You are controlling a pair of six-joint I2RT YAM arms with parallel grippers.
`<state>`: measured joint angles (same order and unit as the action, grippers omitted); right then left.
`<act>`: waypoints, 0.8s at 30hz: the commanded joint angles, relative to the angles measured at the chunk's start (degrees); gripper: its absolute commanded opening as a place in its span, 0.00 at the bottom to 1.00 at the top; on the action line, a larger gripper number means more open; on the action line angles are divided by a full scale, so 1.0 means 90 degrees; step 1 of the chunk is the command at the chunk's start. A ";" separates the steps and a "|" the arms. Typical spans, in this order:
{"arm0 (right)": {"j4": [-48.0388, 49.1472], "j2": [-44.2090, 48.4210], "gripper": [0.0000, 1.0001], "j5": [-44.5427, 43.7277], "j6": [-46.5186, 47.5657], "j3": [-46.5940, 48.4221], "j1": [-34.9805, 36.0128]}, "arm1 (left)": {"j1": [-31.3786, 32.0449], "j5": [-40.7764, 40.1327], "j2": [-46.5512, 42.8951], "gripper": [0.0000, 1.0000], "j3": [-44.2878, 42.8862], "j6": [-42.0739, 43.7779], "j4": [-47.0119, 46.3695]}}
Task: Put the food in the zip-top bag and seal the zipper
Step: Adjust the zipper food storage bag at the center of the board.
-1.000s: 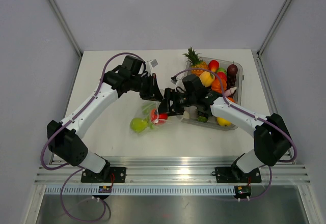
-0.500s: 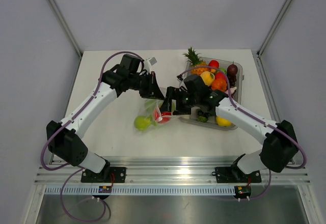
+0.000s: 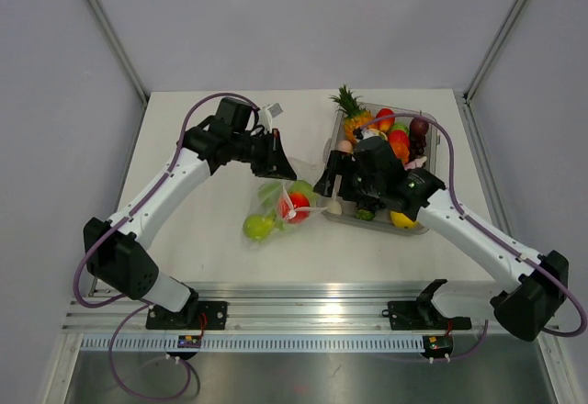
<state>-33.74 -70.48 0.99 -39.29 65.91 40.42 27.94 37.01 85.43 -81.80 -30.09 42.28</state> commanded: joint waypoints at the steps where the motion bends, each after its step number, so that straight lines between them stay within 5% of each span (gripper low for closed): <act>1: -0.0198 -0.0216 0.82 -0.0580 -0.0214 -0.0350 -0.0107 | -0.0038 0.0340 -0.0361 0.00 -0.0140 -0.0056 -0.0391; 6: 0.0730 -0.0567 0.67 0.0250 -0.0458 -0.0965 -0.0438 | -0.0058 0.0321 -0.0517 0.00 -0.0071 -0.0007 -0.0304; 7: 0.0789 -0.0713 0.43 0.0357 -0.0488 -0.0976 -0.0439 | -0.0087 0.0321 -0.0546 0.00 -0.0062 0.0022 -0.0284; 11: 0.1013 -0.0763 0.00 0.0670 -0.0401 -0.0500 -0.0439 | -0.0282 0.0175 -0.0673 0.00 -0.0130 0.0276 0.0056; 19: 0.0175 -0.1494 0.00 0.0905 0.0342 0.2069 -0.0049 | -0.0419 -0.1826 -0.0556 0.00 -0.0882 0.1233 0.1649; 24: 0.0155 -0.2148 0.00 0.0778 0.0410 0.1925 0.0020 | -0.0419 -0.2481 -0.0470 0.00 -0.0619 0.1399 0.1767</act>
<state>-30.44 -84.93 7.22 -37.36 84.12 40.16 24.16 21.23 81.62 -86.87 -20.56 56.38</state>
